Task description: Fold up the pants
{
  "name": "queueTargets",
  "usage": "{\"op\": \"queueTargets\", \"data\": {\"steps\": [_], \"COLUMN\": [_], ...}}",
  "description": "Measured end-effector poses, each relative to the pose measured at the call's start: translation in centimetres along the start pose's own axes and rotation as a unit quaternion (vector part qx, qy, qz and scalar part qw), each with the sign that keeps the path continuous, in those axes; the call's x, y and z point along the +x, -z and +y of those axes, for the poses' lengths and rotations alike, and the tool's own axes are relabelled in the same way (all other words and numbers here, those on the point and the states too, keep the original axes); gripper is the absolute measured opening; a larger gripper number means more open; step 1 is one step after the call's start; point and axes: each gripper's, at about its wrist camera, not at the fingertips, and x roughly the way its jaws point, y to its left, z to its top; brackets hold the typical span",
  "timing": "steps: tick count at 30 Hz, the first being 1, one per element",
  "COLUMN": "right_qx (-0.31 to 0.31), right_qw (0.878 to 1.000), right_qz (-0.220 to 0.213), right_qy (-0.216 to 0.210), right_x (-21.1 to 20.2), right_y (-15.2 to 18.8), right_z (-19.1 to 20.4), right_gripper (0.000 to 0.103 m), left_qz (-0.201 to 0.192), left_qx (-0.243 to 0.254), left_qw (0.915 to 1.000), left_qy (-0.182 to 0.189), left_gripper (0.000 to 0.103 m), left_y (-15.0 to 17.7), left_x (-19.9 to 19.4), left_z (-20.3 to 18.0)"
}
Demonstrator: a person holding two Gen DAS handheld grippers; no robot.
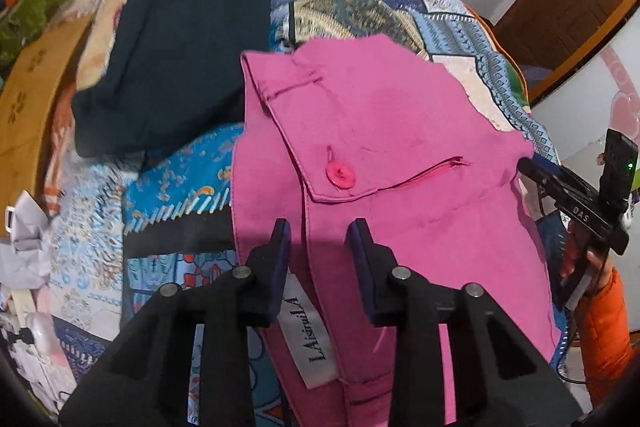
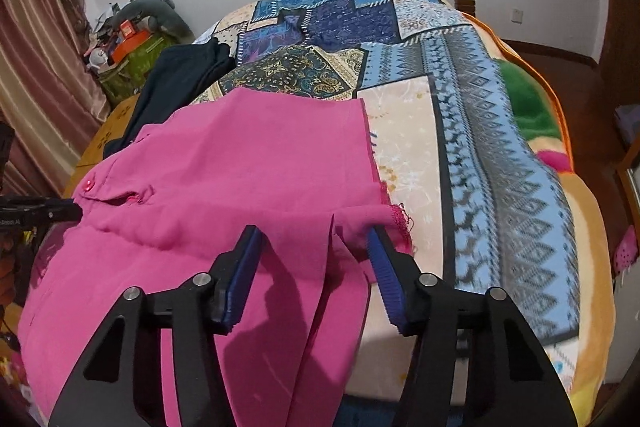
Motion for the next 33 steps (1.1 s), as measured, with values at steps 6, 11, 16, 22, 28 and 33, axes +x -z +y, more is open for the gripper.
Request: {"op": "queueTargets", "data": {"steps": [6, 11, 16, 22, 28, 33], "right_qx": [0.006, 0.007, -0.001, 0.013, -0.005, 0.001], "right_qw": [1.000, 1.000, 1.000, 0.998, 0.999, 1.000], "right_qz": [0.022, 0.014, 0.024, 0.049, 0.042, 0.013], "right_qy": [-0.012, -0.007, 0.014, 0.022, 0.029, 0.027], "right_x": [1.6, 1.4, 2.3, 3.0, 0.8, -1.3], "right_y": [-0.3, -0.2, -0.2, -0.3, -0.5, -1.3], "right_z": [-0.4, -0.7, -0.7, -1.4, -0.7, -0.5], "right_gripper": [0.012, 0.006, 0.003, 0.003, 0.009, 0.036], "left_qz": [0.010, -0.004, -0.028, -0.033, -0.035, -0.059], "left_qx": [-0.002, 0.013, 0.038, 0.040, 0.047, 0.028], "left_qw": [0.9992, 0.9998, 0.9980, 0.9968, 0.9978, 0.9977], "left_qy": [0.038, 0.017, -0.043, -0.061, -0.032, -0.021], "left_gripper": [0.020, 0.007, 0.007, 0.007, 0.035, 0.043], "left_y": [-0.7, -0.7, -0.2, 0.1, -0.1, -1.8], "left_x": [0.8, 0.8, 0.8, 0.8, -1.0, -2.5], "left_z": [0.2, 0.4, 0.3, 0.5, 0.2, 1.0]}}
